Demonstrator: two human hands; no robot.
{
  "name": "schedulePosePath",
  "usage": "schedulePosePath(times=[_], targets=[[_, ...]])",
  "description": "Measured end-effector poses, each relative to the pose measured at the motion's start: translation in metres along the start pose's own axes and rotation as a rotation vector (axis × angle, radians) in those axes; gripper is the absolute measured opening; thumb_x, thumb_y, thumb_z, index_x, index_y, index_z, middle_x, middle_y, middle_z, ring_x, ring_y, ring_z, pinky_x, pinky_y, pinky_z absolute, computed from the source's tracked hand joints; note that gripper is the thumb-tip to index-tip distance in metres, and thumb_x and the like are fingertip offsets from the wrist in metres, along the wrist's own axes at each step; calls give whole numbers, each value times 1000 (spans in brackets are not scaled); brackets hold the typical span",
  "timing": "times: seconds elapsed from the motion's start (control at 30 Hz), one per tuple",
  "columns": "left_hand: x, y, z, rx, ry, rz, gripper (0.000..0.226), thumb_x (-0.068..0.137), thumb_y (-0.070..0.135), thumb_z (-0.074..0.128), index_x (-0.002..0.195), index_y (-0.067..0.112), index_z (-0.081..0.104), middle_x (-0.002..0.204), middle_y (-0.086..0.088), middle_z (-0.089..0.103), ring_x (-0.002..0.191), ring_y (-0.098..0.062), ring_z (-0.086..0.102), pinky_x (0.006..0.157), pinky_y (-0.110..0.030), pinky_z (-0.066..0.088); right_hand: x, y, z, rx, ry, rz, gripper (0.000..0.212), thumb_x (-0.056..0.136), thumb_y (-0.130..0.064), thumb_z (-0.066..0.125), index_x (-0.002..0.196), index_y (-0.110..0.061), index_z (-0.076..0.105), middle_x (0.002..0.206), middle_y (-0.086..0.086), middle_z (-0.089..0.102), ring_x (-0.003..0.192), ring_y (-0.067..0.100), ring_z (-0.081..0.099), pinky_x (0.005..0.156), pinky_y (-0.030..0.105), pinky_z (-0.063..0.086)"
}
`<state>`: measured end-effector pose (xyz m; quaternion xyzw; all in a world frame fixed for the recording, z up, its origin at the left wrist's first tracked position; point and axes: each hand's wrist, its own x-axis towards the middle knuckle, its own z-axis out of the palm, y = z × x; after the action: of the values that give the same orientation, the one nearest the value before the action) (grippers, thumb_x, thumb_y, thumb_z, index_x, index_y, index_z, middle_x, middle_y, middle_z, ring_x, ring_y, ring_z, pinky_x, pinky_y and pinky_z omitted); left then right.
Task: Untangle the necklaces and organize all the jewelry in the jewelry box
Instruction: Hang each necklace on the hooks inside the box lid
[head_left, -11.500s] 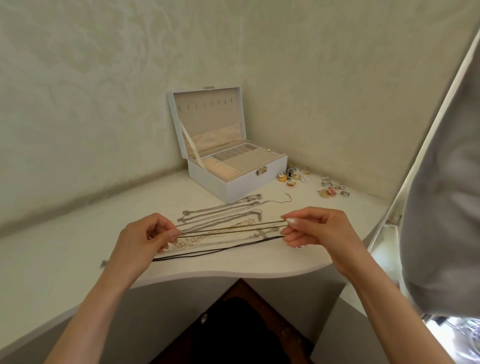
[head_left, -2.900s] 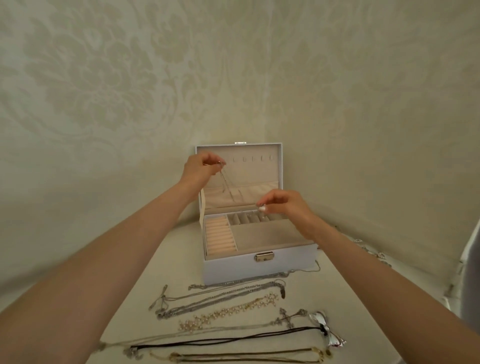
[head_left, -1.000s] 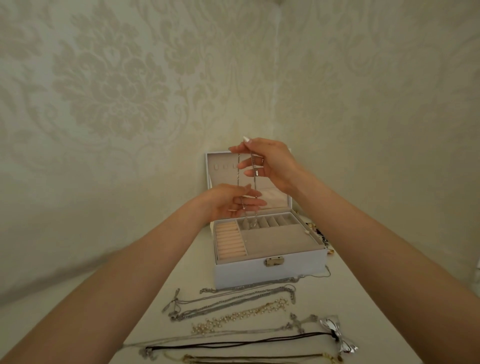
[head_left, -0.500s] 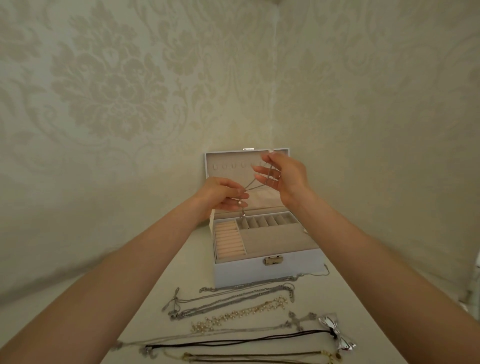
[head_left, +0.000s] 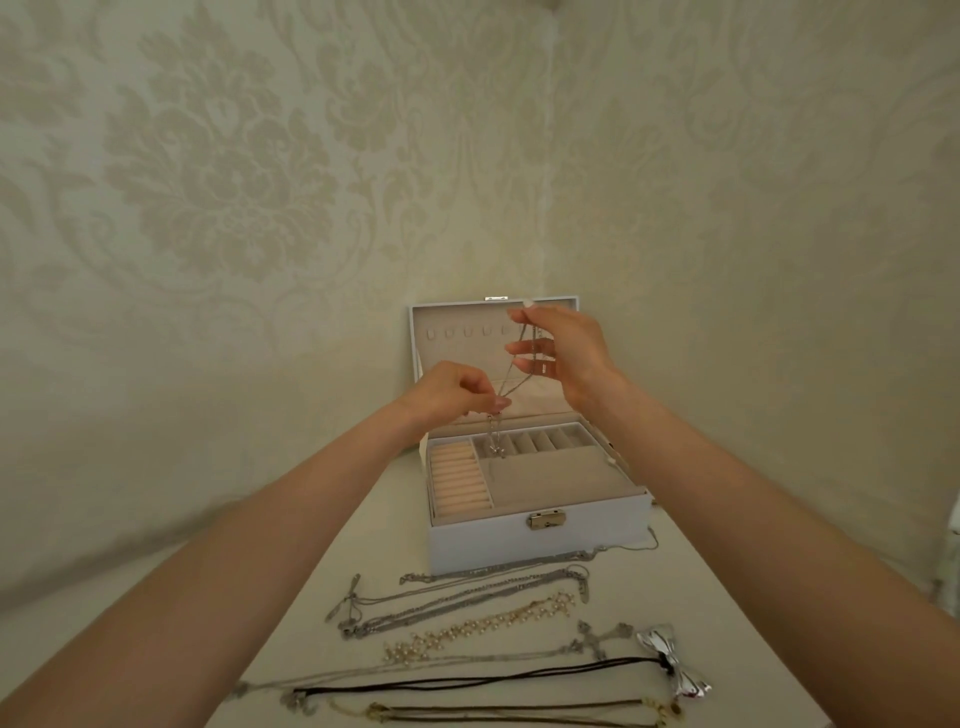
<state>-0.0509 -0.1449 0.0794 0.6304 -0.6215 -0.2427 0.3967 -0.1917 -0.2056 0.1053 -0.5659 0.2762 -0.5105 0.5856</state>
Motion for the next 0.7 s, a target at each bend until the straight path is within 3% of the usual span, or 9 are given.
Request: schedulePosePath(times=[0.17, 0.33, 0.47, 0.53, 0.63, 0.7], targets=[[-5, -1, -2, -127, 10, 81, 15, 86, 19, 66, 75, 14, 58, 77, 3, 68, 69, 1, 61, 60, -10, 46, 6, 6, -11, -39, 45, 30, 17, 94, -19, 56, 102, -6, 65, 106, 3, 66, 60, 15, 59, 48, 21, 49], [-8, 3, -2, -220, 43, 137, 21, 82, 9, 70, 69, 11, 53, 66, 1, 67, 66, -7, 63, 60, -16, 49, 5, 14, -13, -24, 16, 100, 22, 95, -18, 53, 108, -3, 62, 111, 6, 65, 61, 16, 58, 47, 20, 49], [-9, 5, -5, -304, -6, 144, 30, 78, 2, 71, 98, 10, 50, 69, -7, 67, 61, -14, 65, 59, -22, 53, 5, 13, -11, -44, 6, 98, 25, 95, -19, 54, 111, -3, 62, 110, 5, 67, 59, 14, 57, 47, 19, 46], [-9, 6, -7, -254, -33, 153, 32, 80, 0, 69, 107, 9, 54, 71, -10, 65, 59, -11, 64, 59, -21, 53, 6, 11, -10, -58, -2, 91, 25, 95, -19, 54, 111, -3, 63, 111, 4, 67, 60, 13, 58, 47, 19, 46], [-8, 6, -10, -123, -38, 138, 14, 83, -2, 65, 98, 0, 65, 70, -9, 63, 54, -5, 62, 57, -17, 53, 7, 9, -7, -60, -3, 63, 19, 94, -19, 54, 104, -5, 64, 109, 4, 66, 62, 14, 57, 46, 19, 47], [-6, 5, -11, -57, -47, 112, 14, 83, -5, 64, 97, -6, 65, 69, -10, 63, 52, -5, 63, 57, -17, 55, 6, 9, -4, -61, -24, 47, 14, 94, -19, 55, 94, -9, 65, 106, 4, 66, 61, 15, 56, 45, 19, 46]])
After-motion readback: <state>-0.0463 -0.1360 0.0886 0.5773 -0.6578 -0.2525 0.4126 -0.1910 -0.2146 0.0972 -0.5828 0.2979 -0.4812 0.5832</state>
